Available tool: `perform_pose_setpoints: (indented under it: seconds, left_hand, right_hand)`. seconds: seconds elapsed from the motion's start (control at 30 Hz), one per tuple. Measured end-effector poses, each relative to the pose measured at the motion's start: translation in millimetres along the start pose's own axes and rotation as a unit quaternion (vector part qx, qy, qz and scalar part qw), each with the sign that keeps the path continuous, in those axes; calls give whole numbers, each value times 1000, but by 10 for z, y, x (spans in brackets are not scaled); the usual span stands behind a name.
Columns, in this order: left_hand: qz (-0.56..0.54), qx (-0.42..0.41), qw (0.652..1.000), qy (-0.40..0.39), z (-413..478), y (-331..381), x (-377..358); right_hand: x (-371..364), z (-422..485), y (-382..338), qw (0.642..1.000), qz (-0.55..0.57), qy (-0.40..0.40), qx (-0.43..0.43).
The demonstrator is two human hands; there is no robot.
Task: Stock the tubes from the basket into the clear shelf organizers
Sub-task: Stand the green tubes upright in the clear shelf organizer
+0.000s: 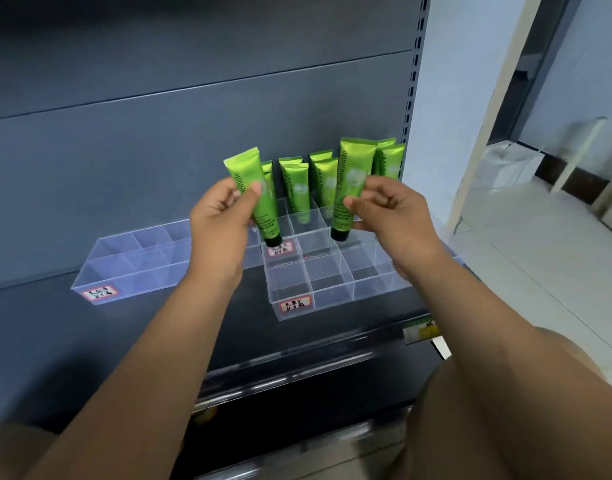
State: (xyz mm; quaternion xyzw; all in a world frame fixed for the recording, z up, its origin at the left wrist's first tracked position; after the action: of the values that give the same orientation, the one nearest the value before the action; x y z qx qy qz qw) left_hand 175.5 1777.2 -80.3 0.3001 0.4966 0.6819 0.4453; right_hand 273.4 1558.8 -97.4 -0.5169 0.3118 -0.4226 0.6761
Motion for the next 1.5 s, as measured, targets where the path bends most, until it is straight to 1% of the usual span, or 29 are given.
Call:
perform_pose_setpoints:
  seconds: [0.1, 0.27, 0.43, 0.57, 0.73, 0.83, 1.0, 1.1, 1.2, 1.33, 1.5]
  left_hand:
    - [13, -10, 1000, 13, 146, -83, 25]
    - [44, -10, 999, 12, 344, -312, 80]
    - [48, 17, 999, -8, 482, -514, 134]
    - [69, 16, 997, -14, 551, -601, 215]
    - [82, 20, 996, -20, 569, -750, 301]
    - [90, 13, 996, -26, 569, -825, 287]
    - [162, 4, 987, -18, 526, -827, 248]
    - [182, 22, 983, 3, 516, -868, 249]
    - [208, 26, 978, 5, 507, -893, 240]
    - [210, 32, 977, 13, 510, -896, 239]
    - [200, 43, 979, 20, 512, -924, 233]
  right_hand:
    - [-69, 218, 22, 1000, -16, -20, 18]
    - [-296, 548, 116, 996, -78, -20, 43]
    - [-448, 719, 232, 987, -157, -3, 37]
    - [-422, 806, 254, 980, -199, 17, 22]
    - [-371, 879, 286, 954, -298, 13, 16]
    - [-357, 914, 304, 950, -313, -1, 0]
    - [-419, 912, 336, 936, -350, -43, -8]
    - [-460, 910, 368, 923, -379, -64, -5]
    - [-481, 904, 387, 917, -391, -82, -5]
    - [-485, 896, 434, 913, -399, -85, -5]
    - [-465, 896, 486, 920, -386, -67, -10]
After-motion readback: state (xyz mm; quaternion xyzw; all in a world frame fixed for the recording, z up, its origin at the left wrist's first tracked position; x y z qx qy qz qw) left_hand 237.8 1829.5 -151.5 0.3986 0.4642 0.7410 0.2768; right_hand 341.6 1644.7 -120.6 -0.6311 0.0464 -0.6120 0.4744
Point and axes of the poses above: each hand's wrist, its own z-axis towards the middle knuckle, its own x-axis out of the back of the hand, y = z × x, the point moved 3 cm from there along z, towards the middle knuckle, and after that the axes turned 11 degrees about -y, right-handed, at the moved point
